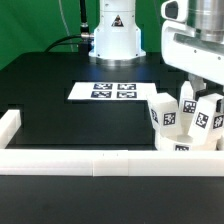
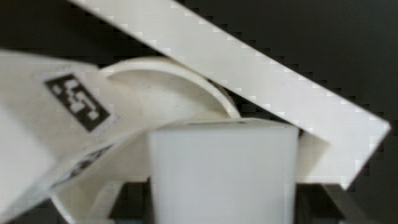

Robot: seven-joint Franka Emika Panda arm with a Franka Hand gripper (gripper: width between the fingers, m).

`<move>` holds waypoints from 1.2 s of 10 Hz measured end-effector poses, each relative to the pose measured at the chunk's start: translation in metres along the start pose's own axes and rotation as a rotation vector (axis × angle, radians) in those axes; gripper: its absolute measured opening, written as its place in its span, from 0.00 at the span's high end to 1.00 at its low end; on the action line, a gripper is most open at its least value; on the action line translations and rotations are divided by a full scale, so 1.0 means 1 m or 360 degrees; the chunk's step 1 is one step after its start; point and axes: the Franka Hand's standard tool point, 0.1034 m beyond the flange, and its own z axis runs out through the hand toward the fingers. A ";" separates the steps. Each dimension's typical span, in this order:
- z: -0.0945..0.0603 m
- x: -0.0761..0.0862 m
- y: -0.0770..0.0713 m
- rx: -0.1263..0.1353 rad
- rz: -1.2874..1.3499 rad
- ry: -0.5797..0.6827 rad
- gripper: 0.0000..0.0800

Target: Assemble stool

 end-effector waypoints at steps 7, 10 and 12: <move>-0.001 -0.002 -0.002 0.0115 0.0756 -0.0027 0.58; -0.002 0.002 -0.006 0.0299 0.1259 -0.0114 0.58; -0.002 0.002 -0.006 0.0295 0.1394 -0.0133 0.58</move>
Offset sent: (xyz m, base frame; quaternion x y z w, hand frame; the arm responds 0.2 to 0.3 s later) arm 0.0000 0.0000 0.0000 0.0000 0.0000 0.1938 0.9810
